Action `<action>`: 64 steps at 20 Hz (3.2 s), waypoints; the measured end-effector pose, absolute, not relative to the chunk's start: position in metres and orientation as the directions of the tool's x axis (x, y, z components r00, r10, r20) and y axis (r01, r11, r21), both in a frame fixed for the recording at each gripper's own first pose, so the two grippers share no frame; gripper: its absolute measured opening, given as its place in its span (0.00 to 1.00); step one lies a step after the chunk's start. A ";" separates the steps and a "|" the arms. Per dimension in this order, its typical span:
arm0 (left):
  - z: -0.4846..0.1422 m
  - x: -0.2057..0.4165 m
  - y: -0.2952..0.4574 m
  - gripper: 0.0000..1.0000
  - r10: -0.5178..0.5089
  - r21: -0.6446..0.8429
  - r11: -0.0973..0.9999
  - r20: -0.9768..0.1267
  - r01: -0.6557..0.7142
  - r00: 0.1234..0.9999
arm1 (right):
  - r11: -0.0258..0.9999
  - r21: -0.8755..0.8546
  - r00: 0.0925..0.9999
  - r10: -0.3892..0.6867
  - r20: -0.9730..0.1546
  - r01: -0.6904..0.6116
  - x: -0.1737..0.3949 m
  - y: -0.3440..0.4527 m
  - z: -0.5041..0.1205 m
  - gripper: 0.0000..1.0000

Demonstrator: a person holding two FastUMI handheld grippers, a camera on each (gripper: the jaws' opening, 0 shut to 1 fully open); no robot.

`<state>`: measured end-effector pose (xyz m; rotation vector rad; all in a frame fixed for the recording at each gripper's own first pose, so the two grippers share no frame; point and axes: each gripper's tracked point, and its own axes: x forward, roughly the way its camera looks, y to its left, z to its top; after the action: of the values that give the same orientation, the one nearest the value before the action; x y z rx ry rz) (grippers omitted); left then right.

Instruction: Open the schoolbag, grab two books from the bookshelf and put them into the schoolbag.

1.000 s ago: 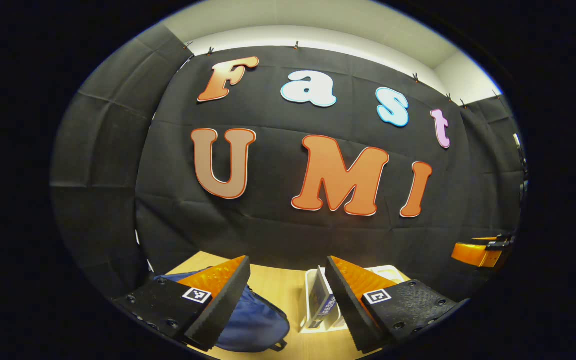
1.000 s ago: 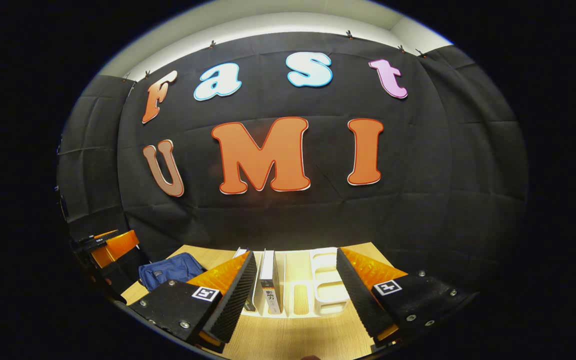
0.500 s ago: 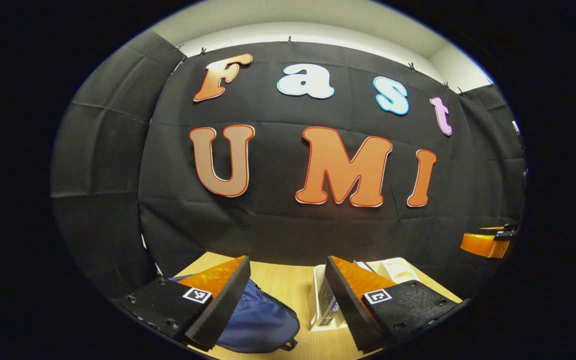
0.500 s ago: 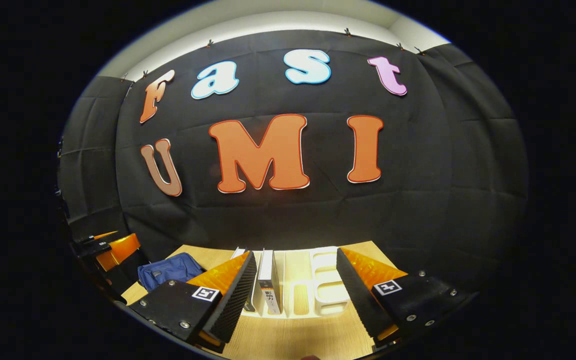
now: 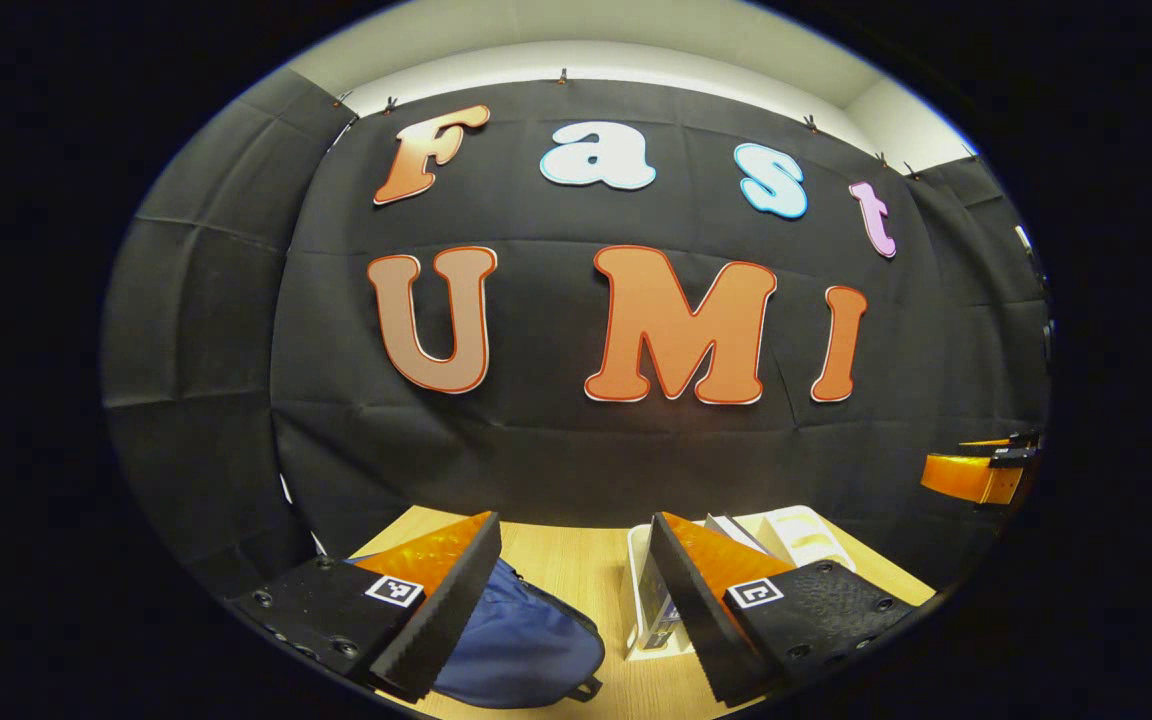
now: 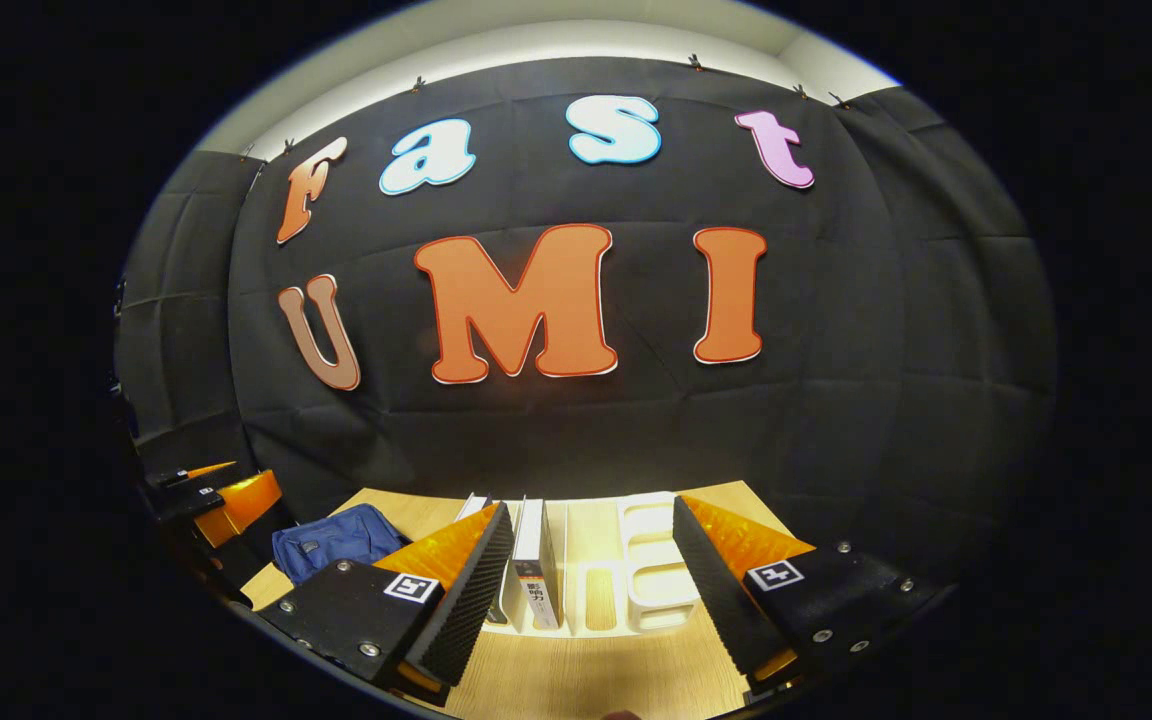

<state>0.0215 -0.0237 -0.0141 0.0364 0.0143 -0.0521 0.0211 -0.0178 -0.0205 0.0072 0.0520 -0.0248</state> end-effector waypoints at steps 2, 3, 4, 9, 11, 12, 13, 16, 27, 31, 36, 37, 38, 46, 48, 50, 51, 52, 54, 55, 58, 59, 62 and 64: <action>-0.020 0.024 -0.024 0.94 -0.051 0.040 0.998 -0.027 0.052 0.998 | 1.000 0.002 0.998 -0.028 -0.051 0.028 0.022 -0.019 -0.022 0.96; -0.023 0.023 -0.024 0.94 -0.053 0.042 0.998 -0.033 0.054 0.998 | 1.000 -0.001 0.998 -0.030 -0.053 0.030 0.022 -0.019 -0.021 0.96; -0.026 0.024 -0.024 0.94 -0.052 0.047 0.997 -0.039 0.054 0.998 | 1.000 -0.001 0.998 -0.028 -0.057 0.028 0.023 -0.018 -0.023 0.96; -0.045 0.030 -0.026 0.94 -0.053 0.079 0.995 -0.085 0.060 0.995 | 0.999 -0.006 0.997 -0.035 -0.072 0.034 0.024 -0.021 -0.030 0.96; -0.054 0.031 -0.028 0.94 -0.063 0.094 0.993 -0.097 0.072 0.993 | 0.999 -0.005 0.996 -0.037 -0.076 0.037 0.025 -0.022 -0.031 0.96; -0.061 0.032 -0.030 0.94 -0.066 0.105 0.991 -0.107 0.078 0.992 | 0.999 -0.003 0.996 -0.037 -0.081 0.037 0.026 -0.023 -0.034 0.96; -0.069 0.033 -0.029 0.94 -0.064 0.121 0.990 -0.119 0.079 0.991 | 0.999 -0.003 0.995 -0.038 -0.088 0.038 0.027 -0.023 -0.036 0.96; -0.102 0.040 -0.028 0.94 -0.057 0.186 0.978 -0.177 0.090 0.983 | 0.999 -0.004 0.993 -0.045 -0.111 0.045 0.029 -0.026 -0.048 0.96; -0.271 0.058 -0.035 0.96 -0.010 0.441 0.871 -0.422 0.215 0.907 | 0.994 -0.023 0.969 -0.109 -0.222 0.106 0.036 -0.045 -0.096 0.97; -0.332 0.049 -0.024 0.98 0.082 0.509 0.826 -0.533 0.243 0.842 | 0.990 -0.011 0.957 -0.142 -0.254 0.144 0.035 -0.056 -0.108 0.97; -0.356 0.050 -0.012 0.98 0.129 0.625 0.715 -0.557 0.312 0.821 | 0.985 0.005 0.944 -0.167 -0.283 0.175 0.035 -0.069 -0.120 0.97; -0.365 0.047 -0.010 0.97 0.137 0.628 0.702 -0.582 0.336 0.802 | 0.984 0.010 0.943 -0.165 -0.291 0.176 0.037 -0.069 -0.122 0.97; -0.373 0.046 -0.009 0.97 0.144 0.627 0.693 -0.603 0.355 0.785 | 0.985 0.014 0.941 -0.161 -0.298 0.173 0.039 -0.068 -0.125 0.97; -0.377 0.048 0.018 0.98 0.224 0.644 0.695 -0.616 0.319 0.756 | 0.989 0.008 0.933 -0.140 -0.331 0.151 0.050 -0.060 -0.136 0.96; -0.385 0.050 0.019 1.00 0.205 0.614 0.712 -0.646 0.340 0.735 | 0.990 0.008 0.933 -0.132 -0.334 0.142 0.053 -0.055 -0.137 0.96; -0.390 0.051 0.015 0.79 0.185 0.598 0.709 -0.669 0.374 0.720 | 0.991 0.004 0.935 -0.127 -0.331 0.136 0.054 -0.053 -0.135 0.97; -0.389 0.049 0.015 0.73 0.189 0.599 0.706 -0.674 0.379 0.714 | 0.991 0.003 0.936 -0.126 -0.330 0.135 0.055 -0.053 -0.134 0.96; -0.389 0.049 0.018 0.84 0.197 0.607 0.697 -0.675 0.383 0.711 | 0.991 0.004 0.936 -0.125 -0.329 0.134 0.056 -0.052 -0.134 0.96; -0.392 0.047 0.014 0.92 0.181 0.587 0.705 -0.692 0.399 0.698 | 0.991 0.009 0.937 -0.123 -0.328 0.133 0.057 -0.052 -0.133 0.96; -0.388 0.046 0.015 0.76 0.198 0.600 0.699 -0.685 0.389 0.701 | 0.991 0.012 0.937 -0.123 -0.328 0.134 0.058 -0.052 -0.132 0.96; -0.382 0.054 0.023 0.27 0.252 0.668 0.651 -0.638 0.360 0.728 | 0.991 0.019 0.938 -0.120 -0.324 0.133 0.059 -0.052 -0.130 0.97; -0.382 0.051 0.022 0.11 0.263 0.667 0.653 -0.645 0.360 0.717 | 0.991 0.019 0.939 -0.119 -0.323 0.132 0.059 -0.052 -0.130 0.97; -0.380 0.052 0.021 0.07 0.257 0.666 0.632 -0.662 0.396 0.704 | 0.992 0.020 0.942 -0.115 -0.314 0.127 0.058 -0.052 -0.127 0.97; -0.376 0.053 0.020 0.04 0.219 0.636 0.645 -0.686 0.425 0.694 | 0.992 0.026 0.945 -0.111 -0.307 0.125 0.058 -0.053 -0.126 0.97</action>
<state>0.0531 0.0197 -0.3757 0.8874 0.8214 -0.1337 0.0584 -0.0530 -0.1257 0.0451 0.3106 -0.1204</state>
